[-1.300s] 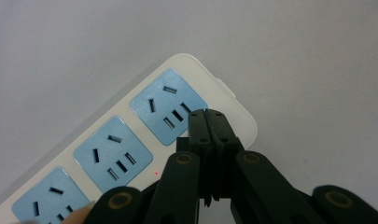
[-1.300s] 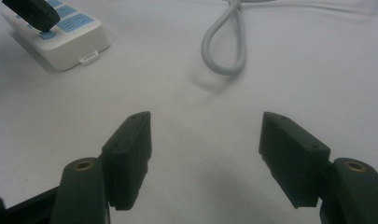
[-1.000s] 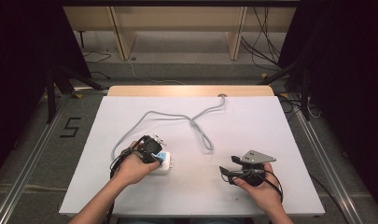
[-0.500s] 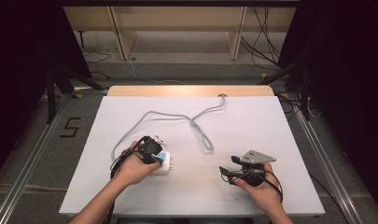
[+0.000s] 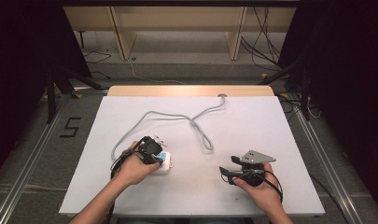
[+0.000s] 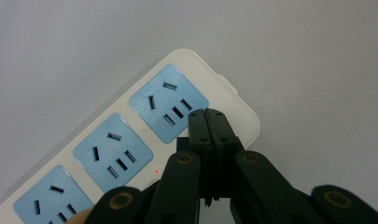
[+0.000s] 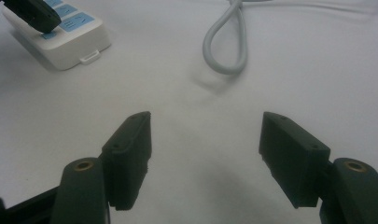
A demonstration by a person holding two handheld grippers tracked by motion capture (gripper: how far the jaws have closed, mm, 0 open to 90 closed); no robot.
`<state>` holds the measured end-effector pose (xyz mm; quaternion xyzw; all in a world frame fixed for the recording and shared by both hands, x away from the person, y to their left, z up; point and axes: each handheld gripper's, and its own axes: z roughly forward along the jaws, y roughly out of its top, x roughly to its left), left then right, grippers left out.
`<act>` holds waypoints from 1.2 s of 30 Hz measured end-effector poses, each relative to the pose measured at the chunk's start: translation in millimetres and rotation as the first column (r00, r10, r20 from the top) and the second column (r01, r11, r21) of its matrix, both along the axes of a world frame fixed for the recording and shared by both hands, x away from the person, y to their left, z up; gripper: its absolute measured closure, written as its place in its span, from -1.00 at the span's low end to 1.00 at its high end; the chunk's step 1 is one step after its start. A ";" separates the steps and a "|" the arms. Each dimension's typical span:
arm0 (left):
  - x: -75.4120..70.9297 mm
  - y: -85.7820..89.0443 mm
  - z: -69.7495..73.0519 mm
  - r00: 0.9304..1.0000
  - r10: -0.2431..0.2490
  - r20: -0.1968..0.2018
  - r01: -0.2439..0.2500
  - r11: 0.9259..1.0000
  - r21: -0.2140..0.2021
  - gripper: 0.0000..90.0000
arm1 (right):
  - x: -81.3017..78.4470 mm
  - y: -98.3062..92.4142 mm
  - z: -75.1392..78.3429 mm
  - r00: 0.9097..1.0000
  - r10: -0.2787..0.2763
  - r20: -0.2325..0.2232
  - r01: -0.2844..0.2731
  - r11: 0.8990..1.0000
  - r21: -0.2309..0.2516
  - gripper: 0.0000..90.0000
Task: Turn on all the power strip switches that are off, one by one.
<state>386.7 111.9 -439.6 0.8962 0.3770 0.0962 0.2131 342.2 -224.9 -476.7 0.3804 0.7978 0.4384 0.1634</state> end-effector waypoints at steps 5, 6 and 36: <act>-0.9 -1.6 -0.3 1.000 -0.002 0.013 0.002 1.000 0.009 0.99 | -0.1 0.2 0.0 1.000 -0.001 -0.002 0.001 1.000 0.000 -0.22; -0.8 -1.1 -0.3 1.000 -0.002 0.012 0.002 1.000 0.007 0.99 | -0.1 0.2 0.0 1.000 -0.001 -0.002 0.001 1.000 0.000 -0.22; -1.9 3.2 -3.1 1.000 -0.007 0.021 0.007 1.000 -0.021 0.99 | 0.6 0.5 -0.8 1.000 0.004 -0.005 -0.004 1.000 0.000 -0.22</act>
